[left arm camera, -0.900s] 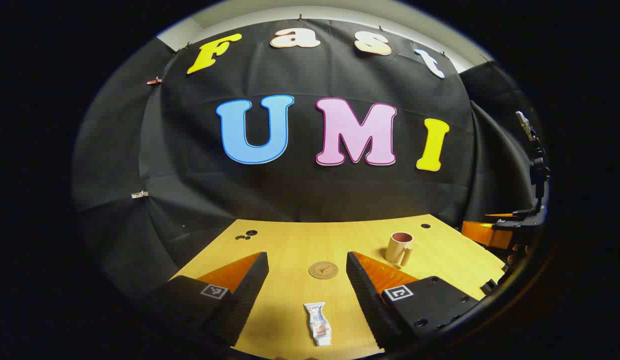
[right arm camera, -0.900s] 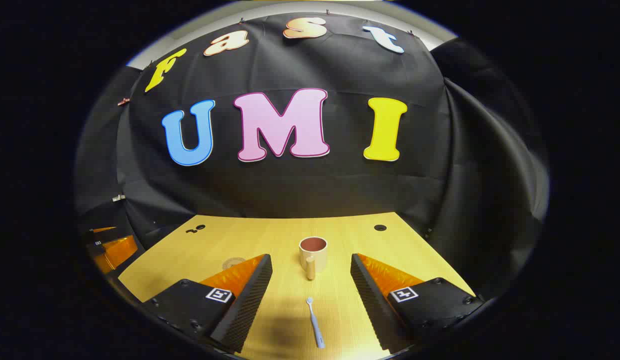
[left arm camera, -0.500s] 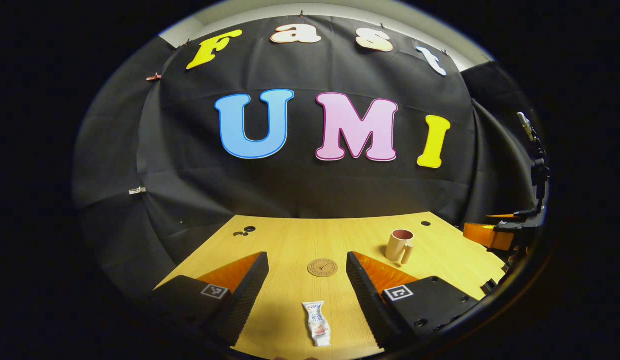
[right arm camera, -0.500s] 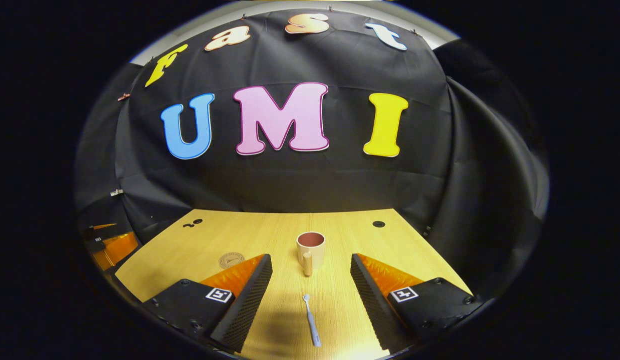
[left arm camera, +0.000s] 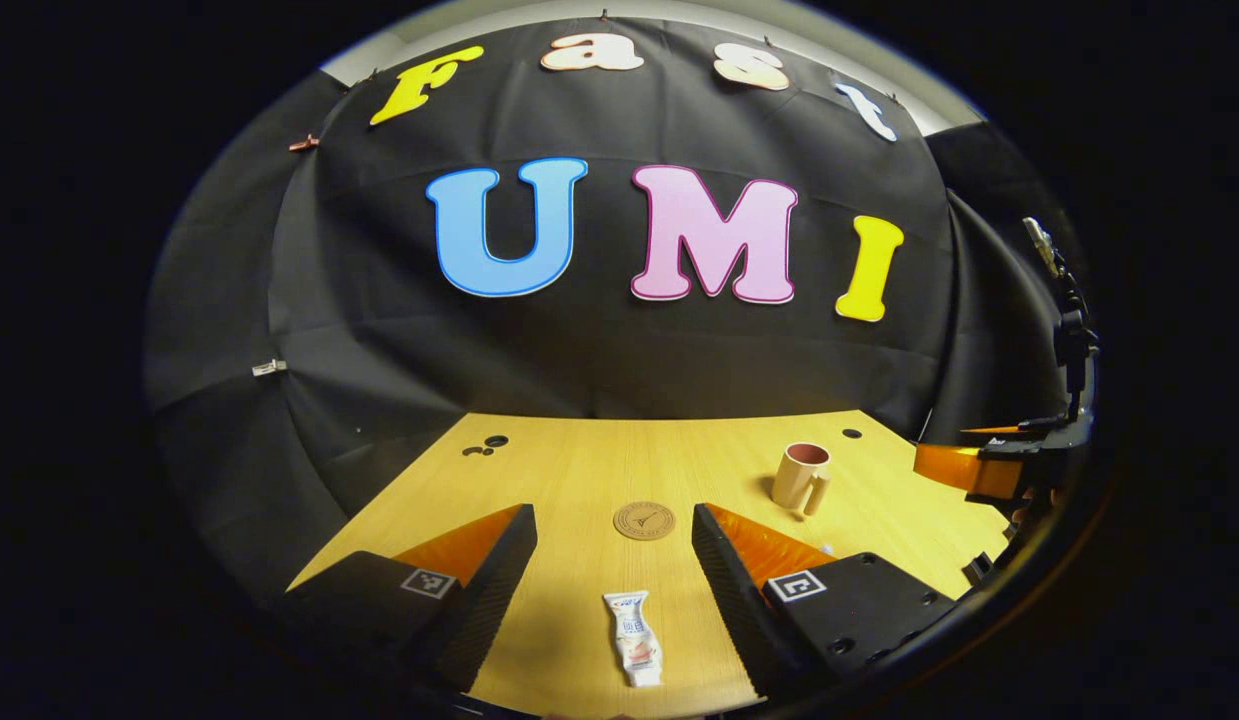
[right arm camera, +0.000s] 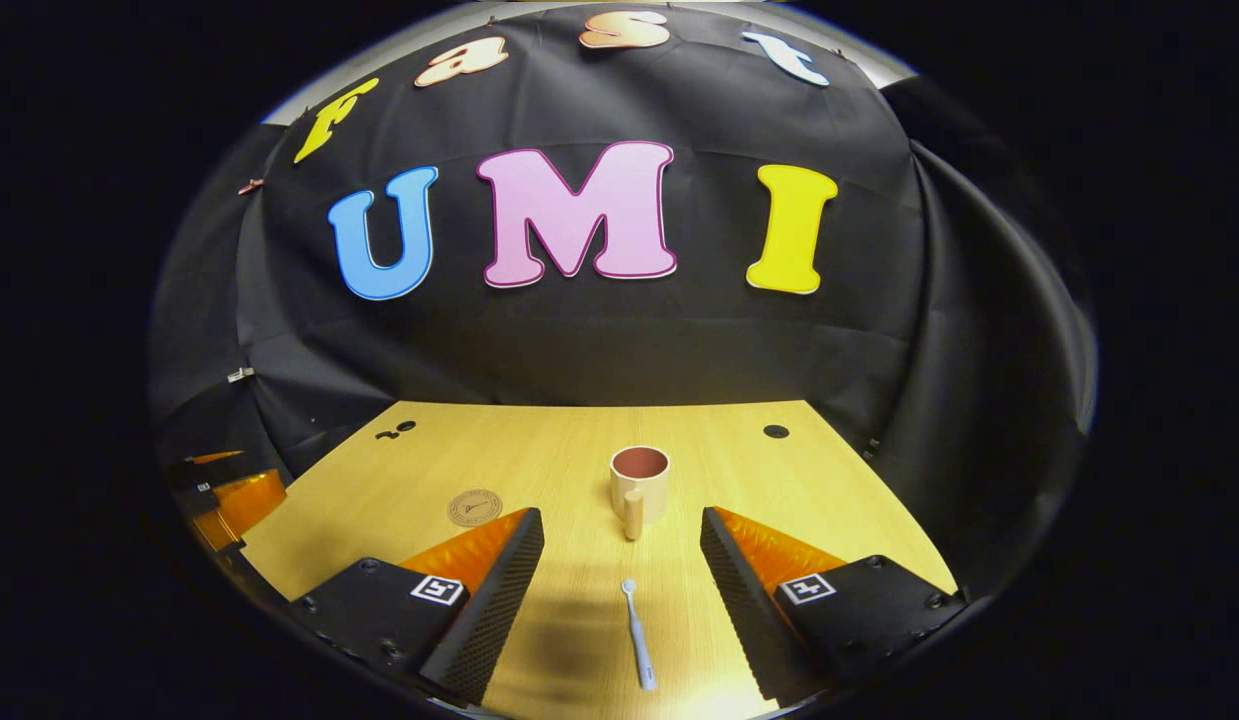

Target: Put the toothbrush and toothpaste on the desktop into the cup, then pick up the cup and place it on the coaster on the desktop.

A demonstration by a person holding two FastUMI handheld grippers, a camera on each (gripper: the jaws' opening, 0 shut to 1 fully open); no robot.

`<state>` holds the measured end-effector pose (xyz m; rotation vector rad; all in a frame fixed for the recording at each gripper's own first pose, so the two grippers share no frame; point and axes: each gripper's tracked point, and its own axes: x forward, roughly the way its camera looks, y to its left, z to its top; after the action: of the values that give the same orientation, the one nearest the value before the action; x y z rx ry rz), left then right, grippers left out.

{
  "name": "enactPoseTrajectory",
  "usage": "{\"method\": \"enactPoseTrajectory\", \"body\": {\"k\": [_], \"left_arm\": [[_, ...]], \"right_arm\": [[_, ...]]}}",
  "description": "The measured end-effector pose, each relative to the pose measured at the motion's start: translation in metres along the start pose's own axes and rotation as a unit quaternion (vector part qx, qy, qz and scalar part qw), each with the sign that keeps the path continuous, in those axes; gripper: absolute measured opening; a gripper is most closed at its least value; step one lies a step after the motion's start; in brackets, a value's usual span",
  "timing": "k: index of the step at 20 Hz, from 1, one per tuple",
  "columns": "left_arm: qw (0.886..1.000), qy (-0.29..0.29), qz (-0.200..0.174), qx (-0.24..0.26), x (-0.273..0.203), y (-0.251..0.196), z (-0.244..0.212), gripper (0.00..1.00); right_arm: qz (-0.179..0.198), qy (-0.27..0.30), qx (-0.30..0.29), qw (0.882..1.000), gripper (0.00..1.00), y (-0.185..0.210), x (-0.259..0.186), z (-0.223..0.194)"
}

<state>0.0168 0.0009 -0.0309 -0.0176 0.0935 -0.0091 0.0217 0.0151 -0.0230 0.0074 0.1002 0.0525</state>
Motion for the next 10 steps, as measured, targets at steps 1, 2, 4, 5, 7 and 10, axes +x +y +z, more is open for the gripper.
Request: {"method": "enactPoseTrajectory", "body": {"k": [1,2,4,5,7,10], "left_arm": [[1.000,0.010,-0.001,-0.003,0.002,0.000,-0.005,0.97],[1.000,0.022,-0.002,-0.005,0.005,0.000,-0.013,0.97],[0.999,0.050,-0.001,-0.004,0.011,0.001,-0.030,0.98],[0.998,0.067,-0.001,0.000,0.014,0.001,-0.039,0.98],[0.994,0.107,-0.003,0.002,0.019,-0.003,-0.064,0.98],[0.987,0.159,-0.003,-0.006,0.026,-0.009,-0.100,0.98]], "right_arm": [[0.002,0.003,0.000,1.000,0.97,0.001,0.003,-0.001],[0.004,0.008,-0.003,1.000,0.97,0.003,0.010,-0.002],[0.012,0.017,-0.006,1.000,0.97,0.006,0.021,-0.005],[0.016,0.022,-0.007,1.000,0.97,0.007,0.025,-0.007],[0.024,0.030,-0.011,0.999,0.97,0.008,0.030,-0.013],[0.038,0.047,-0.016,0.998,0.97,0.007,0.038,-0.024]]}}
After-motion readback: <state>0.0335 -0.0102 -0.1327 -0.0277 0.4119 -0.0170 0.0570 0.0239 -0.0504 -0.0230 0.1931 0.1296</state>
